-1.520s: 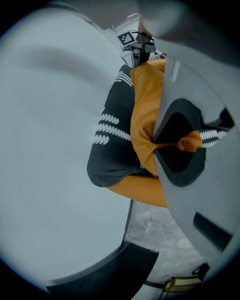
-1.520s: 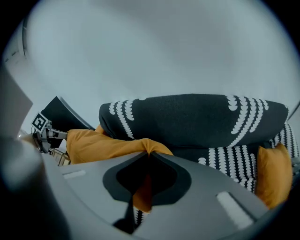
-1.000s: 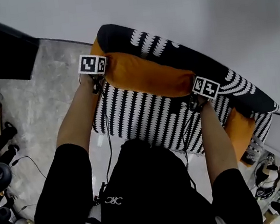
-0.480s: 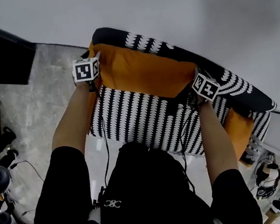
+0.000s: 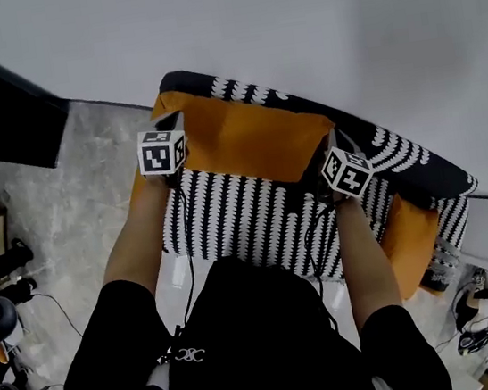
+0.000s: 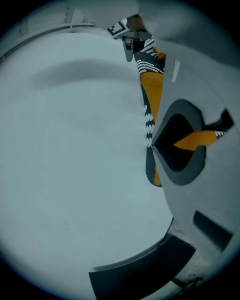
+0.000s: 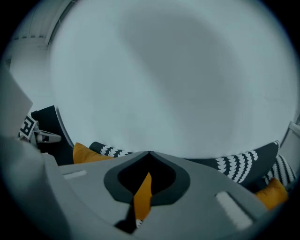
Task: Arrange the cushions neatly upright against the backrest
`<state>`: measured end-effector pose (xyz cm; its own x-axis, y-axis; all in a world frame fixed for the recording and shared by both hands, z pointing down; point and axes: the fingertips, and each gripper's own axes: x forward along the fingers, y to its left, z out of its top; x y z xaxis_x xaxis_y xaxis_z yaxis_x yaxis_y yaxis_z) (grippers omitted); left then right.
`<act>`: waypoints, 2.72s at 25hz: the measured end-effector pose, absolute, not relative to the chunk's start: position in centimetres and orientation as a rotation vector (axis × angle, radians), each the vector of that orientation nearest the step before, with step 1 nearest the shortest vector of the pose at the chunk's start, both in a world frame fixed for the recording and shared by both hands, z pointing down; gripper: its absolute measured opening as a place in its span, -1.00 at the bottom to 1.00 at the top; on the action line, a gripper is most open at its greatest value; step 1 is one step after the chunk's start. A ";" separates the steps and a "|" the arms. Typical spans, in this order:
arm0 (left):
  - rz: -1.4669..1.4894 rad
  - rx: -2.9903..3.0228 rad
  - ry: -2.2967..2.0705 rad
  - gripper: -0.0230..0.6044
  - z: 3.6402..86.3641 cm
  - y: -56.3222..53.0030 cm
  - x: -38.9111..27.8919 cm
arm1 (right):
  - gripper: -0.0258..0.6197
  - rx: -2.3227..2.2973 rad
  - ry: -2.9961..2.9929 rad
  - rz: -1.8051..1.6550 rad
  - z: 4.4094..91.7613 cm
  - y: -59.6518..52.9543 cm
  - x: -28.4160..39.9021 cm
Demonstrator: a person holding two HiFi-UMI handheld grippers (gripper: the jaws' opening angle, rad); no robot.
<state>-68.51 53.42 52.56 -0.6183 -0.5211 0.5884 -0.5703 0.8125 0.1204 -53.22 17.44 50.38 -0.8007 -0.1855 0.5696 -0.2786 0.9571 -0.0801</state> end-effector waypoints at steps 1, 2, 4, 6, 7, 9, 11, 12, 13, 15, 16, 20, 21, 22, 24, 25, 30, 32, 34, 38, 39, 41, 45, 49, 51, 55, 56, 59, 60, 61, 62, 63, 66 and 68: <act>0.114 0.815 -2.376 -0.90 51.6 52.5 -67.8 | -0.90 0.320 -2.535 0.209 49.6 17.6 -52.8; 0.123 0.827 -2.388 -0.90 50.6 51.6 -67.0 | -0.90 0.314 -2.551 0.208 48.7 17.8 -52.4; 0.130 0.847 -2.424 -0.90 48.3 49.7 -65.4 | -0.90 0.300 -2.588 0.210 46.7 17.9 -51.5; 0.118 0.873 -2.461 -0.90 46.0 47.7 -63.5 | -0.90 0.284 -2.622 0.211 44.7 18.0 -50.3; 0.106 0.892 -2.474 -0.90 44.9 46.7 -62.4 | -0.90 0.276 -2.637 0.209 43.8 18.0 -49.6; 0.097 0.940 -2.484 -0.90 42.9 44.6 -60.2 | -0.90 0.269 -2.666 0.194 42.0 18.2 -48.3; 0.121 0.992 -2.493 -0.90 41.0 42.3 -58.1 | -0.90 0.268 -2.701 0.172 39.9 18.1 -47.0; 0.130 1.015 -2.502 -0.90 40.0 41.1 -57.1 | -0.90 0.266 -2.720 0.166 38.8 18.0 -46.4; 0.132 1.034 -2.514 -0.90 38.9 40.0 -56.1 | -0.90 0.261 -2.740 0.164 37.8 17.9 -45.8; 0.119 1.064 -2.538 -0.90 36.8 37.8 -54.1 | -0.90 0.247 -2.777 0.163 35.8 17.9 -44.5; 0.111 1.078 -2.549 -0.90 35.8 36.8 -53.2 | -0.90 0.240 -2.797 0.154 34.9 17.8 -43.9; 0.117 1.148 -2.591 -0.90 32.1 32.8 -49.2 | -0.90 0.248 -2.884 0.105 31.0 17.1 -41.0; 0.123 1.169 -2.598 -0.90 31.4 31.9 -48.3 | -0.90 0.255 -2.899 0.093 30.2 16.8 -40.3; 0.126 1.189 -2.605 -0.90 30.7 31.2 -47.5 | -0.90 0.261 -2.910 0.082 29.6 16.5 -39.7; 0.112 1.227 -2.613 -0.90 29.5 29.9 -46.3 | -0.90 0.269 -2.928 0.062 28.6 16.0 -38.7; 0.098 1.246 -2.614 -0.90 29.0 29.3 -45.7 | -0.90 0.274 -2.936 0.053 28.2 15.8 -38.2; 0.138 1.315 -2.639 -0.91 26.9 27.3 -43.4 | -0.90 0.306 -2.963 0.061 27.3 14.5 -36.0; 0.154 1.334 -2.638 -0.91 26.6 26.6 -43.0 | -0.90 0.319 -2.962 0.072 27.3 14.0 -35.5; 0.133 1.346 -2.630 -0.90 26.7 26.2 -42.6 | -0.90 0.329 -2.958 0.077 27.5 13.7 -35.1; 0.103 1.363 -2.623 -0.90 26.8 26.1 -42.3 | -0.90 0.345 -2.946 0.091 27.8 13.5 -34.6; 0.099 1.365 -2.620 -0.90 26.9 26.2 -42.3 | -0.90 0.352 -2.944 0.098 27.8 13.5 -34.5; 0.097 1.371 -2.614 -0.90 26.9 26.3 -42.4 | -0.90 0.368 -2.940 0.101 27.9 13.6 -34.5; 0.098 1.403 -2.578 -0.90 27.6 26.2 -42.6 | -0.90 0.407 -2.917 0.111 28.5 13.6 -34.3; 0.100 1.476 -2.505 -0.90 28.6 25.7 -42.3 | -0.90 0.495 -2.879 0.109 29.2 13.4 -33.2; 0.103 1.539 -2.440 -0.90 29.3 24.7 -41.8 | -0.90 0.575 -2.842 0.113 29.7 12.7 -31.9; 0.109 1.670 -2.290 -0.90 31.5 22.2 -40.3 | -0.90 0.759 -2.751 0.140 31.1 10.8 -28.3; 0.113 1.699 -2.263 -0.90 31.9 21.5 -39.9 | -0.90 0.802 -2.732 0.145 31.5 10.1 -27.4; 0.132 1.770 -2.191 -0.90 33.3 19.1 -38.8 | -0.90 0.918 -2.675 0.163 32.6 8.2 -24.4; 0.141 1.796 -2.157 -0.90 33.7 18.4 -38.0 | -0.90 0.964 -2.651 0.173 32.9 7.7 -22.9; 0.150 1.827 -2.116 -0.90 34.1 17.7 -36.8 | -0.90 1.016 -2.623 0.186 33.2 7.4 -21.1; 0.163 1.862 -2.073 -0.90 34.4 16.9 -35.4 | -0.90 1.072 -2.594 0.203 33.5 7.0 -19.0; 0.180 1.896 -2.036 -0.90 34.6 16.1 -33.9 | -0.90 1.123 -2.569 0.222 33.8 6.5 -17.0; 0.233 1.960 -1.972 -0.90 35.1 13.6 -30.0 | -0.90 1.221 -2.527 0.279 34.5 4.5 -12.2; 0.255 1.974 -1.951 -0.90 35.3 11.9 -27.8 | -0.90 1.251 -2.516 0.302 34.9 3.0 -9.6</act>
<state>-27.79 11.86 35.33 0.0343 -0.9290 0.3684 -0.9925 0.0115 0.1213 -9.57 3.00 34.88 -0.5685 -0.7354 0.3688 -0.8018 0.5956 -0.0484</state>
